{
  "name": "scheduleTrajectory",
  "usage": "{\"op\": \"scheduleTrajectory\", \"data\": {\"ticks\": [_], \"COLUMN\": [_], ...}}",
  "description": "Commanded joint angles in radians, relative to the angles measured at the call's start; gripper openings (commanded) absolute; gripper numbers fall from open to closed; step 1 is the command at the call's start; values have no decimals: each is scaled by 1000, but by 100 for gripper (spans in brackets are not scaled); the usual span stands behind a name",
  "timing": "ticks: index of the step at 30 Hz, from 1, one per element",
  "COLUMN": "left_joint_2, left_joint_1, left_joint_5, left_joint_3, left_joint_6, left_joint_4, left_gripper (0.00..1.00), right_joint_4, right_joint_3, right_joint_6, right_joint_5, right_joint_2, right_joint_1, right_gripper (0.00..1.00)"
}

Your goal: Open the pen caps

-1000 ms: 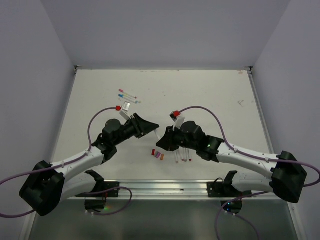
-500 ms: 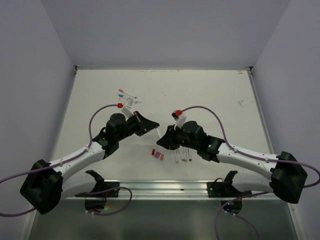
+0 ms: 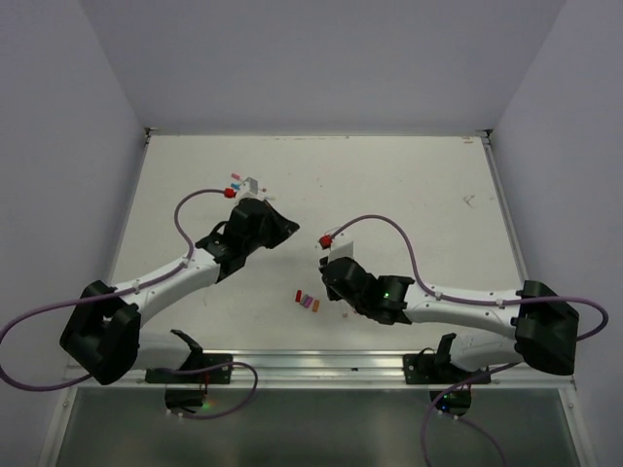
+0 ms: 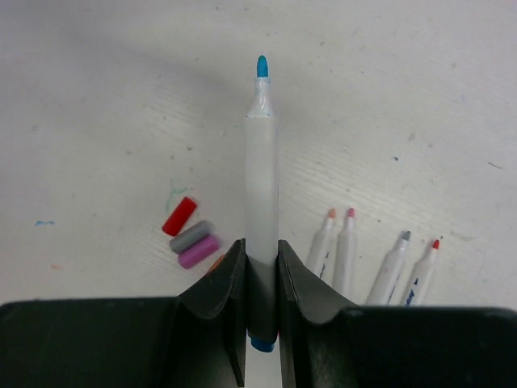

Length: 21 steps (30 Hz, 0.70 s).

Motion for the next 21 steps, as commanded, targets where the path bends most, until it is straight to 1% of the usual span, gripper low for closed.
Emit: {"op": "scheduleTrajectory", "data": {"ticks": [1,2,3,4,5,6,9,11,13,17,21], "left_joint_2": [38,44,44,44,38,37,15,4,4,6,7], "left_joint_1": [34,34,34,32,32,31,29,29,28,25,17], "left_joint_5": [-21,-10,-3,5,35,51,88,132,137,167,183], "left_joint_3": [42,42,39,39,19,6,-80,-148,-198,-265,-292], "left_joint_6": [45,103,131,157,224,255,355,390,399,422,422], "left_joint_4": [24,15,0,-11,-11,-11,-8,2,15,70,99], "left_gripper": [0,0,0,0,0,0,0,0,0,2,2], "right_joint_4": [-68,-145,-197,-240,-268,-308,-366,-406,-421,-408,-399], "right_joint_3": [-14,-13,-4,-7,-13,-20,-51,-73,-103,-142,-195], "right_joint_6": [30,52,113,113,135,141,182,233,254,285,354], "right_joint_5": [182,168,151,138,116,101,84,90,87,41,36], "right_joint_2": [-38,-62,-70,-85,-99,-136,-196,-233,-245,-193,-171], "right_joint_1": [-1,-42,-70,-93,-118,-147,-173,-184,-199,-253,-268], "right_gripper": [0,0,0,0,0,0,0,0,0,0,0]}}
